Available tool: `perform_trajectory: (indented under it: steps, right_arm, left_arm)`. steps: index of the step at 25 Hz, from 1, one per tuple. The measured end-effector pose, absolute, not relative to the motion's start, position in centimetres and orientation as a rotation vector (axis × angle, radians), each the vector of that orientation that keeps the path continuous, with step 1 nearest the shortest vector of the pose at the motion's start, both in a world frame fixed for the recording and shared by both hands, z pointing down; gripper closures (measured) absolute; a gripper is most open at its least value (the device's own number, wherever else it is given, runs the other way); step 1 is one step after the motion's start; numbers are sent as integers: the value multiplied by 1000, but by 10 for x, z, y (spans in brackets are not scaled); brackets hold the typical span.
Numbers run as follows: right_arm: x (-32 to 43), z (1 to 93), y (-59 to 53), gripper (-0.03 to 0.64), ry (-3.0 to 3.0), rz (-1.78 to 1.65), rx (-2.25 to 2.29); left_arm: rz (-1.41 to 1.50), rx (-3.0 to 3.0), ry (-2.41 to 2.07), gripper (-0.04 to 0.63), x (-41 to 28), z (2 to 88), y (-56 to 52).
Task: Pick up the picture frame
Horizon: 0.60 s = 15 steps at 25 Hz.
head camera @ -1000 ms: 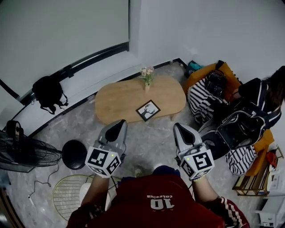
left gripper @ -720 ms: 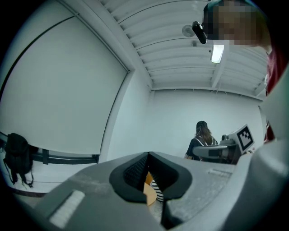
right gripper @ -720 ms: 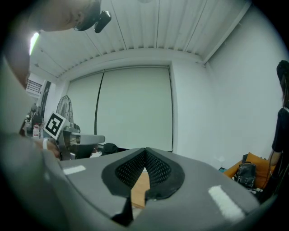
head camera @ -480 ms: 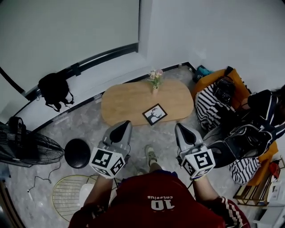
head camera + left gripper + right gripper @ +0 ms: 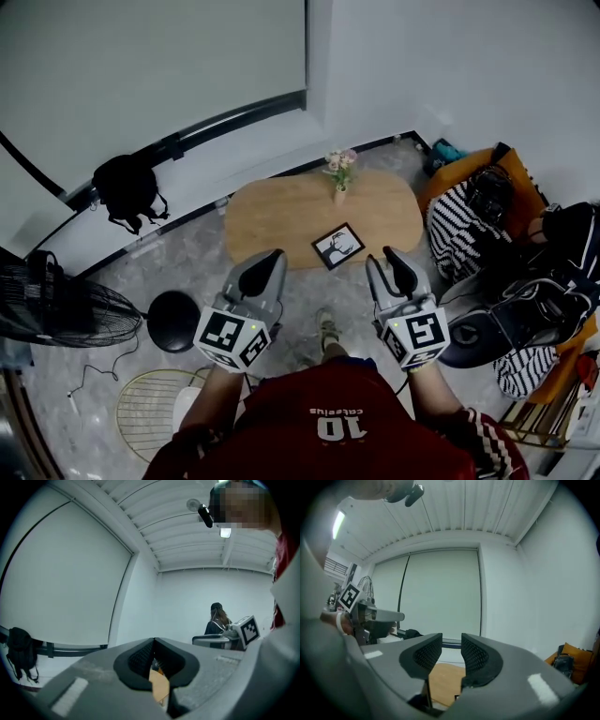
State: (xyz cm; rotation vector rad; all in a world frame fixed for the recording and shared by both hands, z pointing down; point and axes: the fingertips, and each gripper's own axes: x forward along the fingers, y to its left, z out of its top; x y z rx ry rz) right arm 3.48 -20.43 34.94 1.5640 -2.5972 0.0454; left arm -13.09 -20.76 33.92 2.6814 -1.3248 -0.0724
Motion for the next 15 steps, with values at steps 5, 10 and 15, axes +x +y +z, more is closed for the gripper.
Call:
perform_trajectory:
  steps: [5, 10, 15]
  right_arm:
    - [44, 366, -219, 466, -2582, 107, 1596]
    - [67, 405, -238, 466, -2538, 225, 1651]
    - [87, 462, -257, 466, -2437, 303, 1711]
  left_arm:
    - [-49, 2683, -1321, 592, -123, 348, -217]
    - [-23, 2677, -1309, 592, -114, 355, -222]
    - [42, 2693, -1319, 592, -106, 369, -235]
